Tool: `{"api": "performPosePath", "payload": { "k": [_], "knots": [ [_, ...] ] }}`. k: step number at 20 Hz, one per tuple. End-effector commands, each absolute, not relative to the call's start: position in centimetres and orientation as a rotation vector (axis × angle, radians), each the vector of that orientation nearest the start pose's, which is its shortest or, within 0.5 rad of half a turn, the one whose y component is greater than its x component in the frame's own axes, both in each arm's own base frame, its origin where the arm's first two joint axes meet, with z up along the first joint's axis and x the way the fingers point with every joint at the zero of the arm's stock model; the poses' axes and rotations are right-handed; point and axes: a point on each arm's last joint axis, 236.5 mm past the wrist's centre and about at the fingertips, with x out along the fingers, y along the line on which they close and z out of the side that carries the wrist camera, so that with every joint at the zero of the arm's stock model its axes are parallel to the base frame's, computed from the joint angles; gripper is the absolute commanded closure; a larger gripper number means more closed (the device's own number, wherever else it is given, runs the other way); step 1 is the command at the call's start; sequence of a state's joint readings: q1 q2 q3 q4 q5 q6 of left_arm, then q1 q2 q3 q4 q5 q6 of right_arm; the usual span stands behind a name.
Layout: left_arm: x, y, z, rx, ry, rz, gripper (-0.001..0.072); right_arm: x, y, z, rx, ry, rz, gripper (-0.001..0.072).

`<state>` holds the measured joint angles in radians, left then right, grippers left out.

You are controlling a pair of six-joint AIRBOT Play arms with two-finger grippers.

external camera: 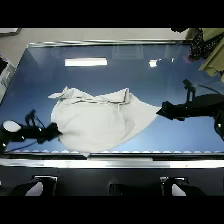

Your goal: Fold the clothes and pants, and hang the long-sleeved shirts on hangers.

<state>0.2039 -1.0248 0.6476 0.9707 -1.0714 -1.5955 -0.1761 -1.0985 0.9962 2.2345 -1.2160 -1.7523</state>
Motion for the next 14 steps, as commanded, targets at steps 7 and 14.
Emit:
{"api": "performPosePath", "payload": {
  "k": [7, 14],
  "knots": [
    [33.2, -4.1, 37.4, -0.334, 0.352, -0.229, 0.0689, 27.9, 8.0, 36.6, 0.258, 0.299, 0.369, 0.0681],
    [22.9, -5.3, 51.2, -0.300, -0.077, -0.240, 0.0688, 19.3, 5.1, 51.0, 0.240, -0.152, 0.212, 0.0680]
  ]
}}
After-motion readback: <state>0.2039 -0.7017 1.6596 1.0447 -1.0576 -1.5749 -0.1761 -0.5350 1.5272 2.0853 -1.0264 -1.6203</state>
